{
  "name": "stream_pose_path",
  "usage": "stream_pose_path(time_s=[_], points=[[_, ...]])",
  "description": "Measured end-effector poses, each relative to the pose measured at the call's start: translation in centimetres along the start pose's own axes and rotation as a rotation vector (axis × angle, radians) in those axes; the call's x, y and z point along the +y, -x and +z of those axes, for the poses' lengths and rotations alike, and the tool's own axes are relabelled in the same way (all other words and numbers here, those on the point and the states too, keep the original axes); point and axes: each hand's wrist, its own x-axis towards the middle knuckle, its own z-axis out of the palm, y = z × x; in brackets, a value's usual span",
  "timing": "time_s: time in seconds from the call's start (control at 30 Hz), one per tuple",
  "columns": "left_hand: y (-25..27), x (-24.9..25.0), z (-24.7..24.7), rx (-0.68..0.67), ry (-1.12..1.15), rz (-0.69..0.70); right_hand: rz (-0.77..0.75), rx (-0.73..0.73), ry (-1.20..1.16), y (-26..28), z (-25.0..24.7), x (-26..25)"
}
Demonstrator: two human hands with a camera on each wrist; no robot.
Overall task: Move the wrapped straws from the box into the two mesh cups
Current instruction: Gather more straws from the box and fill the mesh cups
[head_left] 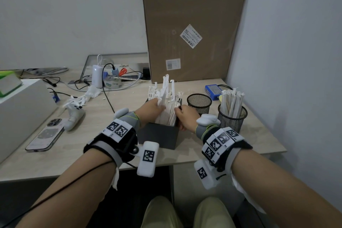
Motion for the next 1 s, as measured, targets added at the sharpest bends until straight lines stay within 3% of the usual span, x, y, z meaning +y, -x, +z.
stream_pose_path(time_s=[0.07, 0.23, 0.37, 0.43, 0.6, 0.77, 0.9, 1.0], points=[[0.2, 0.0, -0.4, 0.006, 0.228, -0.001, -0.014, -0.005, 0.001, 0.2, -0.1, 0.0], [0.1, 0.7, -1.5, 0.197, 0.437, 0.038, 0.027, -0.014, -0.048, 0.7, -1.2, 0.2], [-0.1, 1.4, -2.9, 0.311, 0.755, 0.129, 0.074, 0.235, -0.338, 0.9, -2.7, -0.5], [0.0, 2.3, -3.8, 0.335, 0.931, 0.177, 0.071, 0.280, -0.536, 1.1, -3.3, -1.1], [0.9, 4.9, -4.6, 0.207, 1.319, 0.327, 0.078, 0.049, -0.991, 0.9, -3.3, -2.4], [1.3, 6.0, -2.4, 0.170, 1.215, 0.378, 0.148, -0.282, -1.483, 0.2, -2.3, -3.6], [1.5, 6.1, -1.0, 0.155, 1.145, 0.298, 0.130, -0.353, -1.605, 0.3, -2.0, -3.8], [1.6, 6.0, -0.8, 0.117, 1.082, 0.258, 0.133, -0.369, -1.489, 0.5, -2.1, -3.2]])
